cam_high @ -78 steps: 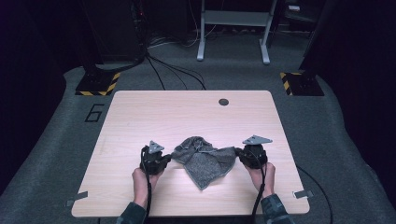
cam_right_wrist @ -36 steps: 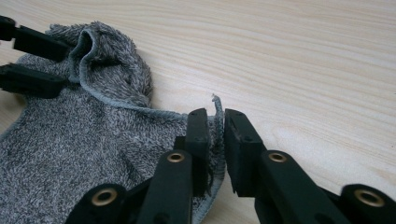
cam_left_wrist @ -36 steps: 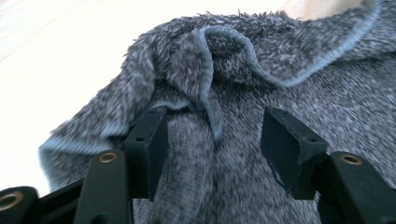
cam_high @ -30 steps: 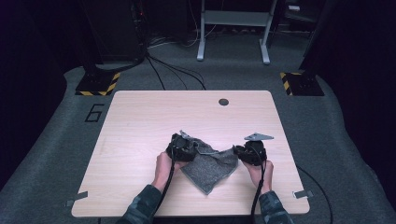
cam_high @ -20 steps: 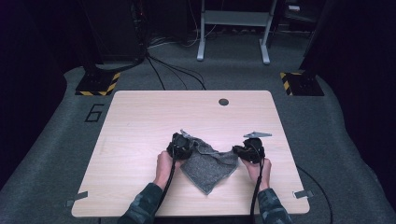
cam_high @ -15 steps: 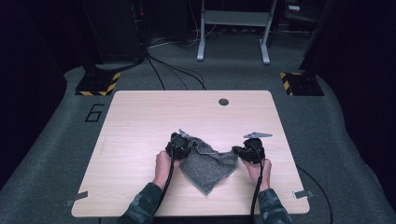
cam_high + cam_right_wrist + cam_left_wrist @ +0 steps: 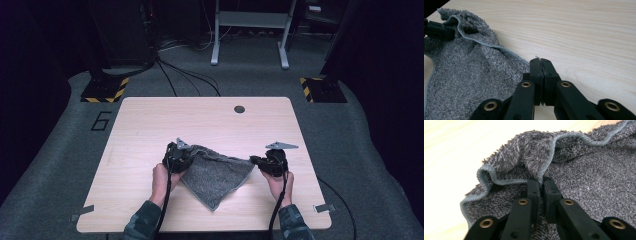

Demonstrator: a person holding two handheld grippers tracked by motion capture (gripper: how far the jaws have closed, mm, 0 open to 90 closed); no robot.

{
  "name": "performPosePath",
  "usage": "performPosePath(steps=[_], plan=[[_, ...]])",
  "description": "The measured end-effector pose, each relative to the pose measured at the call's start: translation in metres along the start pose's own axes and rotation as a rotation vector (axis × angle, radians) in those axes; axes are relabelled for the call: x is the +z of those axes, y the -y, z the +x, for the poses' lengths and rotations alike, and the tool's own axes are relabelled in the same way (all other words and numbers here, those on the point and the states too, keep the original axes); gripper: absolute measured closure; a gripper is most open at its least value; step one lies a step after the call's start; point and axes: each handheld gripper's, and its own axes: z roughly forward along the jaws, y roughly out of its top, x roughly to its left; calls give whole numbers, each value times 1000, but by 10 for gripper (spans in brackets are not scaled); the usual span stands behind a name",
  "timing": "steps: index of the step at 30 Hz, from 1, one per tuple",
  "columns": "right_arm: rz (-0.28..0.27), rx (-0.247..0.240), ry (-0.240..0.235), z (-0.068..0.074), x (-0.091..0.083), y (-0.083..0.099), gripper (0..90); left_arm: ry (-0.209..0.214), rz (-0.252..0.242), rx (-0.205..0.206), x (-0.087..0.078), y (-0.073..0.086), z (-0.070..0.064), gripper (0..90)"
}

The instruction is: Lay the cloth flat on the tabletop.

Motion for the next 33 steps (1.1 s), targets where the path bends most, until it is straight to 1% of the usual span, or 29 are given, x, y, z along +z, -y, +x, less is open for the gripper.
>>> performPosePath(steps=[1, 3, 4, 5, 6, 7, 8, 10, 11, 12, 13, 14, 15, 18, 19, 20, 22, 26, 27, 28, 29, 30, 31, 32, 33], plan=[[4, -5, -2, 1, 1, 0, 891, 3, 26, 2, 3, 2, 1, 768], [9, -10, -2, 1, 2, 0, 891, 9, 31, -2, 5, 3, 1, 686], [12, -12, -3, 2, 3, 0, 891, 4, 36, -6, 7, 3, 1, 686], [15, -11, -4, 2, 5, 0, 891, 4, 45, -8, 9, 3, 0, 632], [20, -18, -5, 3, 7, 0, 890, 2, 40, -14, 9, 2, 0, 602], [21, -15, -3, 3, 7, 0, 891, 6, 44, -11, 10, 1, -1, 567], [21, -16, -3, 3, 8, 0, 890, -8, 44, -12, 12, -2, -3, 517], [19, -16, -5, 3, 8, 0, 890, -10, 53, -4, 14, -3, -3, 506], [19, -13, -2, 3, 8, 1, 890, -17, 56, -5, 17, -3, -4, 509], [18, -13, -1, 3, 8, 1, 890, -23, 67, -2, 19, -4, -3, 532], [18, -14, -2, 3, 8, 1, 890, -30, 80, -4, 23, -3, -3, 583], [18, -14, -2, 3, 8, 1, 890, -30, 80, -4, 23, -3, -3, 628], [18, -10, -1, 3, 8, 2, 890, -40, 87, -3, 25, -3, -3, 676], [20, -16, -2, 3, 8, 3, 890, -38, 82, 8, 25, -2, -4, 837], [20, -16, -2, 3, 8, 3, 890, -37, 85, 18, 24, -2, -4, 837], [22, -18, -2, 3, 7, 3, 891, -37, 82, 21, 23, -1, -5, 869], [22, -15, -2, 4, 7, 3, 891, -38, 80, 28, 22, -2, -5, 881], [27, -16, 0, 2, 9, 2, 896, -28, 76, 35, 21, -4, 0, 886], [28, -28, 9, 1, 10, 0, 899, -27, 78, 35, 21, -5, 2, 887], [34, -32, 11, 0, 12, -3, 900, -31, 79, 42, 21, -9, 5, 888], [38, -40, 8, -4, 19, -14, 900, -35, 80, 52, 21, -13, 8, 890], [39, -50, 15, -6, 22, -24, 900, -31, 84, 50, 21, -20, 14, 890], [36, -66, 19, -7, 26, -36, 900, -56, 75, 49, 19, -41, 29, 890], [36, -66, 19, -7, 26, -36, 900, -56, 75, 49, 19, -41, 29, 890], [28, -73, 19, -9, 29, -51, 900, -68, 65, 47, 15, -55, 38, 890]])
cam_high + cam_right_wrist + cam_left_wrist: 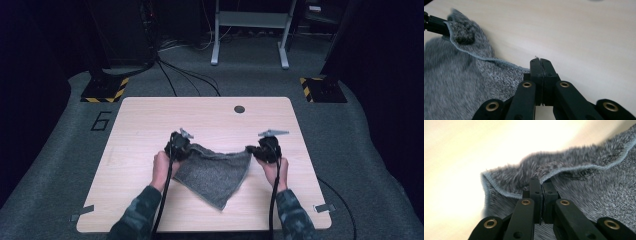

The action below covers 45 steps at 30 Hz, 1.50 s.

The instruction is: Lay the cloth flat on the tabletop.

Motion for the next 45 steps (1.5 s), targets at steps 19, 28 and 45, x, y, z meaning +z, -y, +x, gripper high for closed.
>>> performPosePath(steps=[19, 28, 45], plan=[[-72, -170, -80, 37, -53, 32, 865, 16, -44, 210, -61, 73, -37, 745], [-43, -12, -121, 14, -57, 74, 421, 125, -2, 84, -63, 116, -42, 293], [54, -73, -73, 42, 6, 57, 48, 26, -29, 9, -8, 66, -12, 184]])
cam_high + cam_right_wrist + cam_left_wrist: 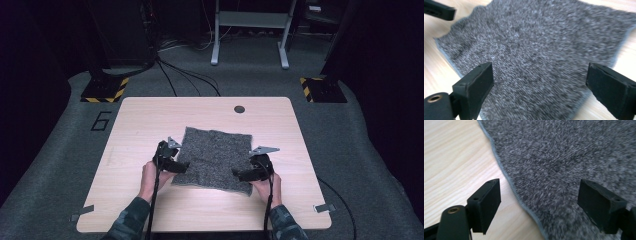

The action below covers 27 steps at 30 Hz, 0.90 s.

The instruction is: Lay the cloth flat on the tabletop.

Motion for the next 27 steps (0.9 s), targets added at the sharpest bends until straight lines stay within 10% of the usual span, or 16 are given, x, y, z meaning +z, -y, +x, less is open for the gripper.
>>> performPosePath(steps=[8, 19, 27], plan=[[128, -57, 22, -4, 29, 5, 15, -22, 46, 16, 12, 16, -8, 172], [169, -156, 60, -7, 33, 3, 0, -47, 32, 24, 5, 33, -21, 170], [126, -119, 26, -13, 30, 6, 0, -34, 8, -22, -3, 48, -22, 169]])
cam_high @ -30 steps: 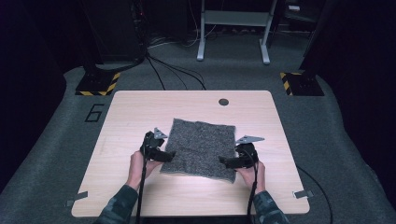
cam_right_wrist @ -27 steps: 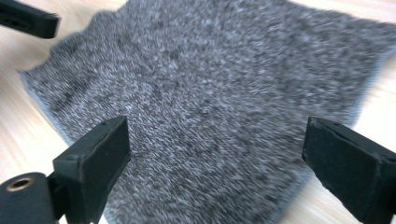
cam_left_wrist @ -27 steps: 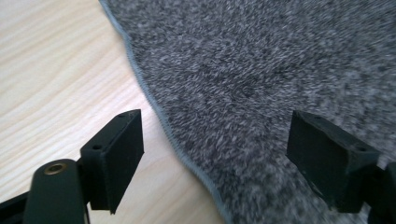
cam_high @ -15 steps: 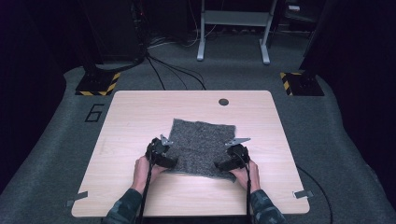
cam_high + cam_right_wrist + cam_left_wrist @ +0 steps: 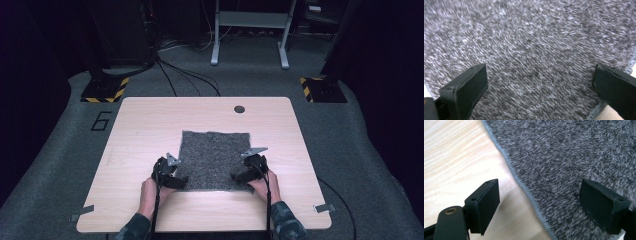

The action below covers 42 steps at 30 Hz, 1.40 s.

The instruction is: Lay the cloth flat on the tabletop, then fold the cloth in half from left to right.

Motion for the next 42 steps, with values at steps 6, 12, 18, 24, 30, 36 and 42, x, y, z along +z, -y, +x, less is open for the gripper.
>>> performPosePath(steps=[6, 12, 18, 24, 30, 36, 42], plan=[[-1, -2, 4, 5, -3, 5, 0, 1, 2, -23, -5, 6, -6, 169], [-16, -27, 7, 12, -6, 10, 0, -6, 15, -13, -8, 8, -9, 128], [-88, 32, 7, 10, -19, 12, 0, 27, -35, -71, -17, 8, 0, 87], [-87, 21, -10, 19, -29, 4, 0, 34, -54, -94, -23, -1, 13, 76], [-93, -1, -29, 29, -29, -2, 0, 30, -61, -100, -23, -13, 20, 71], [-101, -27, -51, 43, -30, -10, 0, 63, -72, -141, -18, -25, 36, 69], [-103, -42, -66, 55, -28, -15, 0, 74, -73, -165, -11, -37, 53, 69]])
